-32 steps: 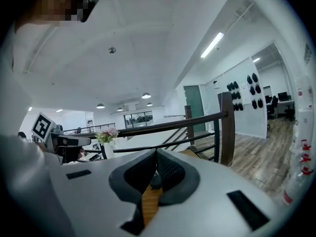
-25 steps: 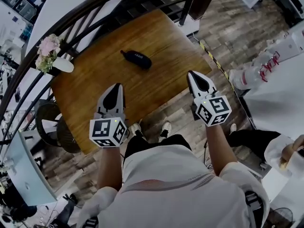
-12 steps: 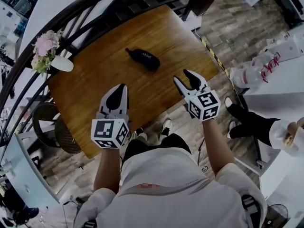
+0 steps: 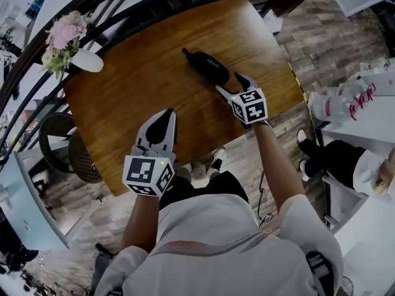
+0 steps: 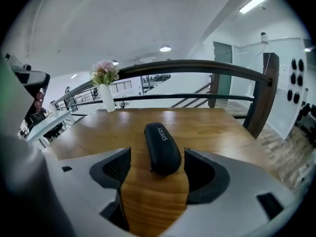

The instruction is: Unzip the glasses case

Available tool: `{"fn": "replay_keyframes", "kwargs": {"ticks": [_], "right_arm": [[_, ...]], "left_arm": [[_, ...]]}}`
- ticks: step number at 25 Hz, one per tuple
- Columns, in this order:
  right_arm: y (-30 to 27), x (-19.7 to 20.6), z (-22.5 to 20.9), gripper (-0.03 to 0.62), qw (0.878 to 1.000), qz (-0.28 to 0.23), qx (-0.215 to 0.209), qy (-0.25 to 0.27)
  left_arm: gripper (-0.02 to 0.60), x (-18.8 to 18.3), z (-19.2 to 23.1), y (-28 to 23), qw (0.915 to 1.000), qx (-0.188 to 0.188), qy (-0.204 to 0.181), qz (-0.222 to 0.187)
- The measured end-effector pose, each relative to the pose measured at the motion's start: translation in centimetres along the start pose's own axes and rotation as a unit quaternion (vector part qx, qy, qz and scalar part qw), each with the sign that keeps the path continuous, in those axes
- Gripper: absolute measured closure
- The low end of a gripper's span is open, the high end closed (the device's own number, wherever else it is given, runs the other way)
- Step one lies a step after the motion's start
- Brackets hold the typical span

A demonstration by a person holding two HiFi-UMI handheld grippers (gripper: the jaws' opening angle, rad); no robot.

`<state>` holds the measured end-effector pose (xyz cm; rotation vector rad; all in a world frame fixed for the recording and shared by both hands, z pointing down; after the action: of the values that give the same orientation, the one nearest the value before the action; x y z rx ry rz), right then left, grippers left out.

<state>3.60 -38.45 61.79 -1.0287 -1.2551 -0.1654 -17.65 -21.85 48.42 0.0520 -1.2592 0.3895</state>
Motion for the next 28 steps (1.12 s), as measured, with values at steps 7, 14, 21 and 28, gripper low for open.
{"fn": "replay_keyframes", "kwargs": {"ticks": [7, 14, 21, 28], "right_arm": [[-6.0, 2.3, -1.9, 0.169, 0.997, 0.069, -0.001, 0.024], [-7.3, 3.0, -1.4, 0.203, 0.995, 0.08, -0.026, 0.047], [-5.1, 1.4, -0.3, 0.243, 0.998, 0.034, -0.008, 0.058], [1.6, -1.5, 0.0, 0.246, 0.998, -0.038, 0.028, 0.046]], "left_arm": [[0.563, 2.0, 1.5, 1.1, 0.9995, -0.019, 0.016, 0.018], [0.563, 2.3, 2.3, 1.3, 0.9993, -0.025, 0.018, 0.023], [0.563, 1.6, 2.0, 1.0, 0.9996, -0.016, 0.009, 0.021], [0.563, -0.4, 0.3, 0.1, 1.0, 0.004, 0.004, -0.001]]}}
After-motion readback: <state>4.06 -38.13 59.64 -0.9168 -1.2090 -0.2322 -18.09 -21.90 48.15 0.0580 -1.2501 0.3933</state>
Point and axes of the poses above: the fingertips, and each gripper's own axes: y backward along the fingers, z to its left, x out of its underside, the point moved 7 cm from there along y, backward along the fingers, and after that the axes turned 9 degrees about -z, right-handed, at the moved point
